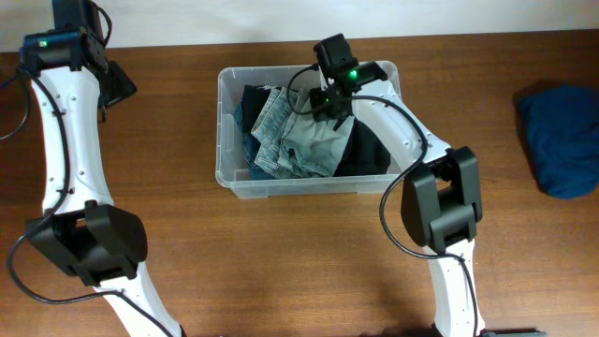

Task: Pack container
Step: 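Press the light blue jeans down into the bin with the right gripper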

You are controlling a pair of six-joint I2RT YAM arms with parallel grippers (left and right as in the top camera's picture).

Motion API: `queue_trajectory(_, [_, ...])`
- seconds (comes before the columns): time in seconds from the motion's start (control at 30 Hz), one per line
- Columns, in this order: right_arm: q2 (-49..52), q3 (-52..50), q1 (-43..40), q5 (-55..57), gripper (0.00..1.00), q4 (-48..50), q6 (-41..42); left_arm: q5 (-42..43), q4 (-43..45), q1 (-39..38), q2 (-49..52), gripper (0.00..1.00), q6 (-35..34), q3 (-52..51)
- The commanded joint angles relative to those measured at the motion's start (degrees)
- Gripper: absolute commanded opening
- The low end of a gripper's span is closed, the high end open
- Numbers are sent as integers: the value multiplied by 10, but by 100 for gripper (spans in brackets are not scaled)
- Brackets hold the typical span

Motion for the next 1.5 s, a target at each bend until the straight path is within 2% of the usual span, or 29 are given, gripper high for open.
queue_trajectory(0.0, [-30, -18, 10, -51, 4, -43, 6, -3, 0, 1, 2, 99, 0, 0])
queue_trajectory(0.17, [-112, -18, 38, -52, 4, -55, 5, -3, 0, 1, 2, 99, 0, 0])
queue_trajectory(0.33, [-140, -18, 71, -52, 4, -51, 5, -3, 0, 1, 2, 99, 0, 0])
queue_trajectory(1.1, [0, -26, 127, -56, 4, -73, 6, -3, 0, 1, 2, 99, 0, 0])
queue_trajectory(1.33, [-83, 25, 103, -56, 6, -98, 7, -3, 0, 1, 2, 99, 0, 0])
queue_trajectory(1.47, [-148, 55, 84, -53, 10, -139, 7, -3, 0, 1, 2, 99, 0, 0])
